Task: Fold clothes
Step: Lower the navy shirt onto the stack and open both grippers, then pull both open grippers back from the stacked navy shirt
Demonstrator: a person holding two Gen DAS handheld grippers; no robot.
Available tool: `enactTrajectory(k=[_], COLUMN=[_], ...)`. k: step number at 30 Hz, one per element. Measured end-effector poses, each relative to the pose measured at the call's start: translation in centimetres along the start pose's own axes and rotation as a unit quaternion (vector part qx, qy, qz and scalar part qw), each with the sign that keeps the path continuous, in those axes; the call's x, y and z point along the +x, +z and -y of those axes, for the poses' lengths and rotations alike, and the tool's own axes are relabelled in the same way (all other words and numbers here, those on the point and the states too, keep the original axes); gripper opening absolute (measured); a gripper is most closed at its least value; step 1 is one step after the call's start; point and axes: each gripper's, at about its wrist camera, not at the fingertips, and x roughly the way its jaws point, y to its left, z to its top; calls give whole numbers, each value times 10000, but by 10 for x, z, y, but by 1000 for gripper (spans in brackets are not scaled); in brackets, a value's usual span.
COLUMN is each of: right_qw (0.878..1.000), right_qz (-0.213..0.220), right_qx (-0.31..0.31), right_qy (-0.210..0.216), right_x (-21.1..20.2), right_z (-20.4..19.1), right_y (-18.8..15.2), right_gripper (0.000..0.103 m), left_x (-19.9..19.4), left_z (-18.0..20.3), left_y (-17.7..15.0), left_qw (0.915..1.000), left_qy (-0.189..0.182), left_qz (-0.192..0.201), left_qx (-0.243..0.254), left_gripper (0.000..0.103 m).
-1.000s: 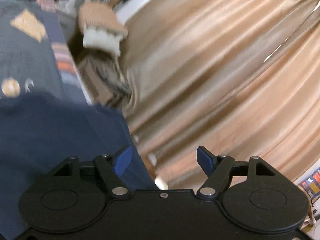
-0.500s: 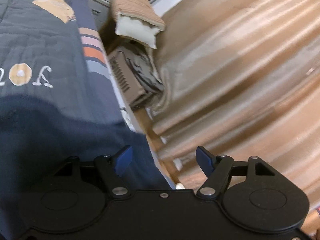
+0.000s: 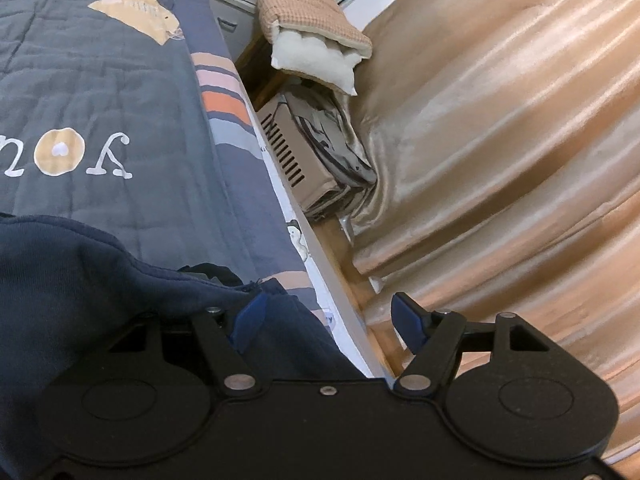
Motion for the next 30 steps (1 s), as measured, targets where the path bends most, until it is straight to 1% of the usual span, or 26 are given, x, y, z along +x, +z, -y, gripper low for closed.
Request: enactTrajectory(k=[1,5,9,11,14,16,18,20,25,30], right_qw=[10000,9999,9993,9989,9985,9985,9983,9985,9987,9989], right_qz=[5,24,210,265,307,318,316,301,327,284], right_qx=[63,-123,-311,-383,-463,-404,-324,-173,-204,-250], right_qy=[18,-97,-20,-5,-28,-182,-372,-412,-348,-285], right_x=[-1,-8,-17,-17,-14,-9,-3,-1,6,6], right_z=[0,-16,-35,-41,-47,-40,-30,-15,5,11], right_y=[-2,-3,0,3,8,11,14,13,7,7], right_gripper=[29,30,30,30,30,30,30,29,26,26], left_x=[-4,-20,-35,-52,-81,-101,-121,-138,-169,-189], left_z=[2,12,21,29,40,41,37,30,10,2], left_y=[-1,-3,-5,-14,-35,-51,-66,-79,-112,-132], left_qw=[10000,9999,9996,9993,9982,9975,9975,9978,9988,9992], left_qy=[-9,-44,-78,-175,-329,-387,-387,-348,-173,50], left_qz=[28,141,253,304,275,287,336,388,380,384], left_qx=[5,26,46,150,426,516,482,417,248,92], left_gripper=[68,71,73,76,76,77,78,79,79,80])
